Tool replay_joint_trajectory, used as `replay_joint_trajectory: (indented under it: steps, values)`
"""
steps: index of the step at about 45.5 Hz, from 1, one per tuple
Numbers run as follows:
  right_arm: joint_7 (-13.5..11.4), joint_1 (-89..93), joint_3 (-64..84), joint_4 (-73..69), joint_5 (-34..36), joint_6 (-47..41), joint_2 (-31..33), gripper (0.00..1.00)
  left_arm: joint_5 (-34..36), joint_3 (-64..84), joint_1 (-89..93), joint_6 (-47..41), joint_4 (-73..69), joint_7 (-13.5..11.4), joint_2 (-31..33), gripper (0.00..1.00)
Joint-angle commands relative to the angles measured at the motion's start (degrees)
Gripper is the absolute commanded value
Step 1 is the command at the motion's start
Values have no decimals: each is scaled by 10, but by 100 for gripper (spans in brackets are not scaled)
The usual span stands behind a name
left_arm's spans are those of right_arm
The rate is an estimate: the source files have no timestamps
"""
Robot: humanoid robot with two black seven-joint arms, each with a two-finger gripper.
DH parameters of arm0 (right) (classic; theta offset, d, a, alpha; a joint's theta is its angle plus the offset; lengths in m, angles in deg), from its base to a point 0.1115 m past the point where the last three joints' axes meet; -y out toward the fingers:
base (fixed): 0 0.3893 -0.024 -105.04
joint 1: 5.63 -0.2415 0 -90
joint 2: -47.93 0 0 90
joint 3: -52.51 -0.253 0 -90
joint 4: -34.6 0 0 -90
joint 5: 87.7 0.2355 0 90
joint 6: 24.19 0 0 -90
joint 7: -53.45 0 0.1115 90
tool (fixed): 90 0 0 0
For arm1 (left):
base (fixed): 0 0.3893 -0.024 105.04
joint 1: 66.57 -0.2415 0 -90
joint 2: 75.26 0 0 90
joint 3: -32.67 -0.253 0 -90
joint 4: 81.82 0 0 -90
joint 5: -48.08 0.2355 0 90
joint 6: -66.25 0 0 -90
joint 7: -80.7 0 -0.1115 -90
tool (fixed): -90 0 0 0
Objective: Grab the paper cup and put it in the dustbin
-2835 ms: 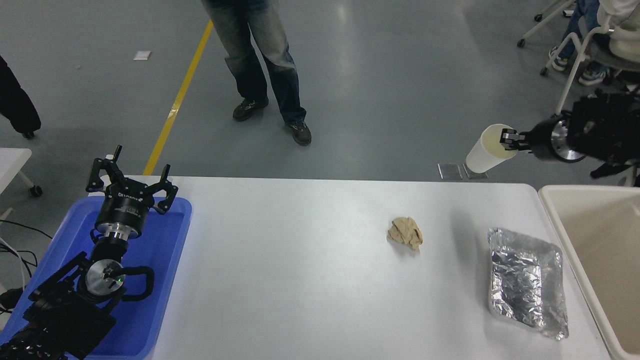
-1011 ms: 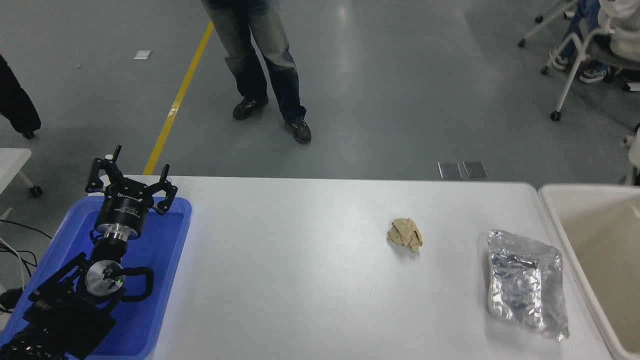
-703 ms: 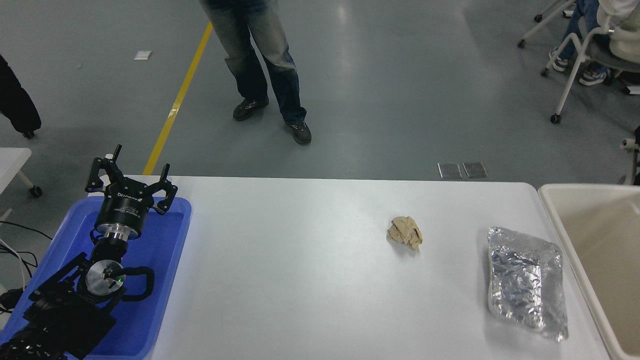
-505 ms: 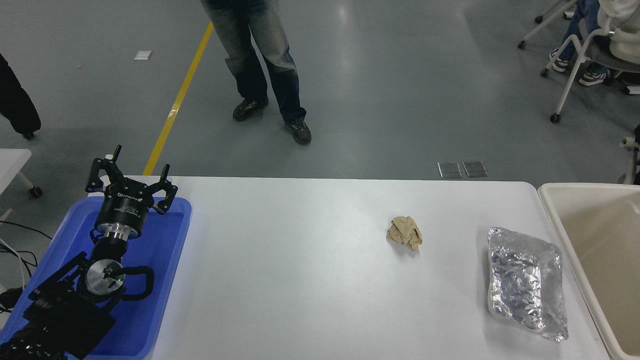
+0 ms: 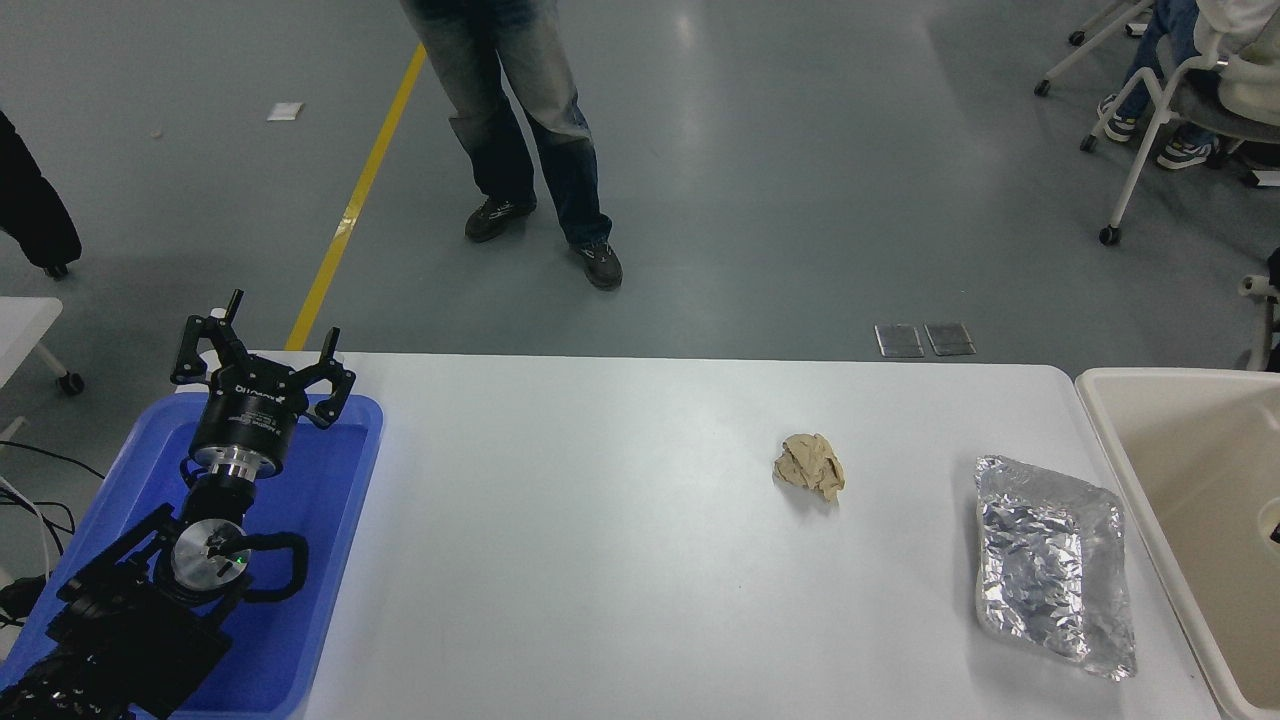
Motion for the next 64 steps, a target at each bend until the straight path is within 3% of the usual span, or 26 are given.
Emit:
replay_joint_trajectory:
  steps: [1,7,13,16,17,38,54,64]
  values:
    - [-1,7,-5,0,2,4,-6,0,0,0,0,0,0,0,0,100]
    - [-1,6,-10,0,4,7,-6,0,0,0,0,0,0,0,0,100]
    - [0,6,-15,-1,17,27,-5,54,0,0,0,0,0,0,0,100]
    - [1,3,-14,-2,17,33,-5,92,0,0,0,0,0,0,0,100]
    - [1,1,-14,-2,17,33,-5,97,0,0,0,0,0,0,0,100]
    - [1,-105,-1,-53,17,22,3,100,0,0,0,0,0,0,0,100]
    - [2,-421,208,-353,14,16,75,100,0,0,0,0,0,0,0,100]
    - [1,-601,257,-502,5,-84,75,100,-1,0,0,0,0,0,0,100]
